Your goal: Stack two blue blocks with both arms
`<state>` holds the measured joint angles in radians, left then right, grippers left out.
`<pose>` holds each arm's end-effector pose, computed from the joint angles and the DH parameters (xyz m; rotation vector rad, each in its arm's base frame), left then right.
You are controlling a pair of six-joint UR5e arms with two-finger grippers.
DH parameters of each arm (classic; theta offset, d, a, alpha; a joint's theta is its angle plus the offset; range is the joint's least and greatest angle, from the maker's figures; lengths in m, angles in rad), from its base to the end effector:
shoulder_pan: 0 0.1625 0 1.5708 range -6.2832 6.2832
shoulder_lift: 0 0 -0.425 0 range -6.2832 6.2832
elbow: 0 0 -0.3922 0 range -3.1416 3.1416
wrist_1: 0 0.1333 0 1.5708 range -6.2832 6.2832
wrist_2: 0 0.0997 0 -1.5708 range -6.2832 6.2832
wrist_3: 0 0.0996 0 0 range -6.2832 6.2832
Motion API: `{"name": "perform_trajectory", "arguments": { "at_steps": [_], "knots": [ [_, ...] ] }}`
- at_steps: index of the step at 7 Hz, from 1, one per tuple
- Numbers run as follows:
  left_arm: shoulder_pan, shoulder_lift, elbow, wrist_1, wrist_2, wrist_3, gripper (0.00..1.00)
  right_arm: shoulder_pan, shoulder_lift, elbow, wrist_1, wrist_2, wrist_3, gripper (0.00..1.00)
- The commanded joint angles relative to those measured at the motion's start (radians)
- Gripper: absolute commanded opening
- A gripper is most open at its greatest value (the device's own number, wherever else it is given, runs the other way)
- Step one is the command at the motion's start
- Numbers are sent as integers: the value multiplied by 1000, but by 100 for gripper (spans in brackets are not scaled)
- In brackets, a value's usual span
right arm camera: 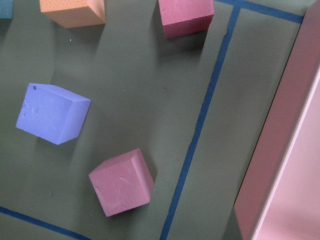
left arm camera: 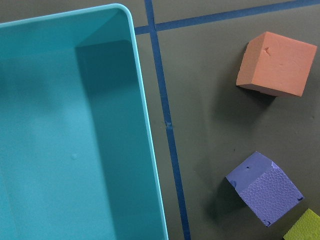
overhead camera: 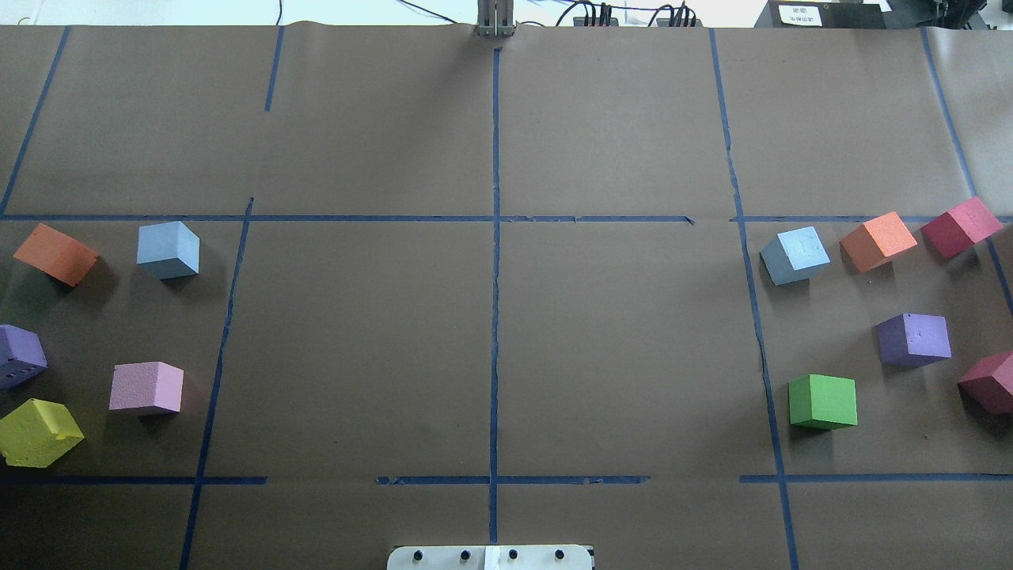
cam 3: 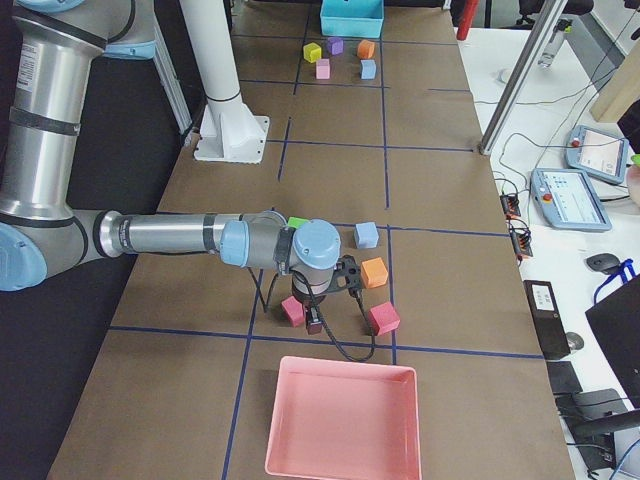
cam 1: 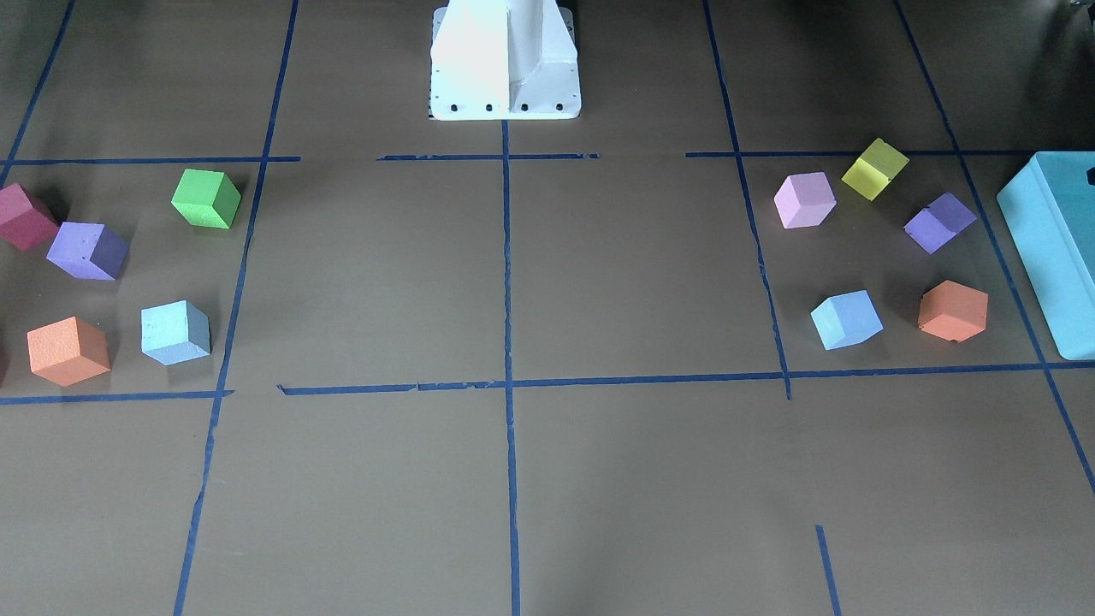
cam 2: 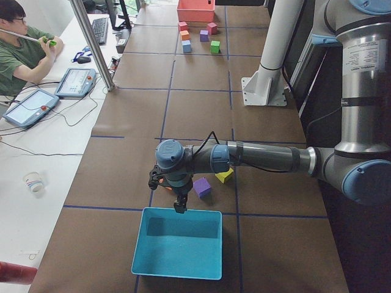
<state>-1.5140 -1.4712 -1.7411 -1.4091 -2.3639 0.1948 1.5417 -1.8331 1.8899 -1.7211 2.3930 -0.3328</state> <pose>-0.0371 -0.4447 0.6363 -0.0314 0.7980 0.2020 0.0494 -0.3759 0.6275 0.0373 -0.8288 -0.3026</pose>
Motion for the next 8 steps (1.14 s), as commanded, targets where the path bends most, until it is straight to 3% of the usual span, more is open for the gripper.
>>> {"name": "perform_trajectory", "arguments": {
  "at_steps": [1,4,7,8],
  "knots": [
    [2,0,-2,4,5,2,100,-2,0,0,0,0,0,100],
    [2,0,-2,6,3,0,100,-84,122,12,0,3,38,100],
    [2,0,-3,1,-2,0,100,-227,309,15,5,-2,404,100],
    [2,0,-3,-2,-2,0,100,-277,330,14,84,-6,526,100]
  ]
}}
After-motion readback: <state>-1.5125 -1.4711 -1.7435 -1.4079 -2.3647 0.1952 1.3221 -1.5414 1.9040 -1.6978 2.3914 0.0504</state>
